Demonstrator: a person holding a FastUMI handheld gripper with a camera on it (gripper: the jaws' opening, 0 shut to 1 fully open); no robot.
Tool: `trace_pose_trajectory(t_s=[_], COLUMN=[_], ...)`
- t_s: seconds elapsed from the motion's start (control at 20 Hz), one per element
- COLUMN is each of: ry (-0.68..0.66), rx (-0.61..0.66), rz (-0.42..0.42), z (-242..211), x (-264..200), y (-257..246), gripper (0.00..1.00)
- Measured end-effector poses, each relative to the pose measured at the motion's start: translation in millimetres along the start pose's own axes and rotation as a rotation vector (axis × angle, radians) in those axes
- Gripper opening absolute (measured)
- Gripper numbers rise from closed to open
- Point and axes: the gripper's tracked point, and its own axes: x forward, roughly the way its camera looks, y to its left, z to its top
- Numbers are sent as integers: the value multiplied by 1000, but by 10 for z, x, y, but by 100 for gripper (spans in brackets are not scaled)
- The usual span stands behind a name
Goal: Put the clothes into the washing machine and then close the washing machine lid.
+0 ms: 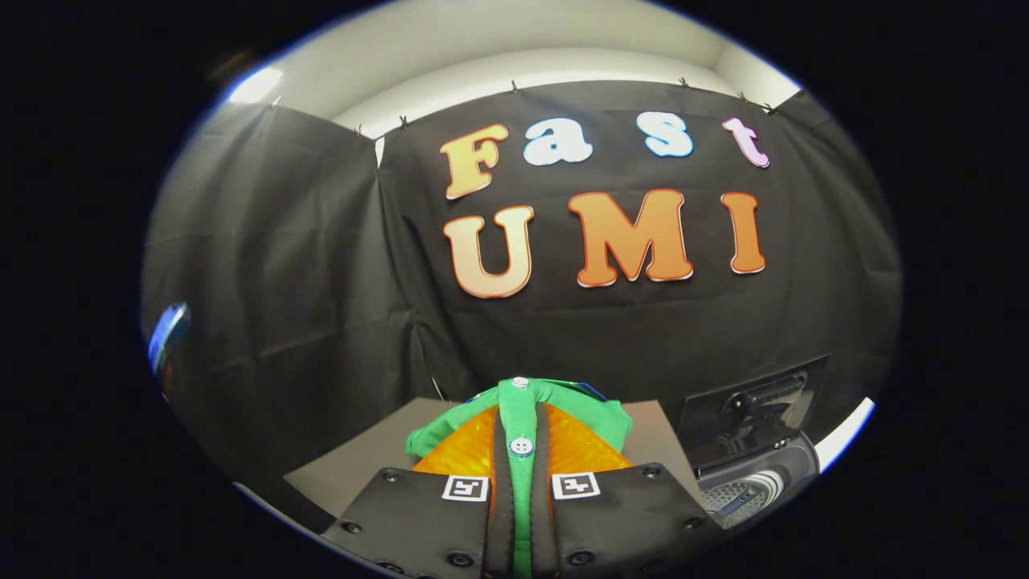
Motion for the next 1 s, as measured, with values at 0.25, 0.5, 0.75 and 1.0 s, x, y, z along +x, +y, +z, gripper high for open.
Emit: trace_pose_trajectory(t_s=[0.25,0.5,0.75,1.0], ry=[-89,-144,-186,-183], rx=[1,8,5,-6], rz=[15,33,24,-5], z=[516,934,1223,1224], x=[-273,-491,-699,-834], y=[-397,-977,-1654,-2368], gripper=[15,15,15,15])
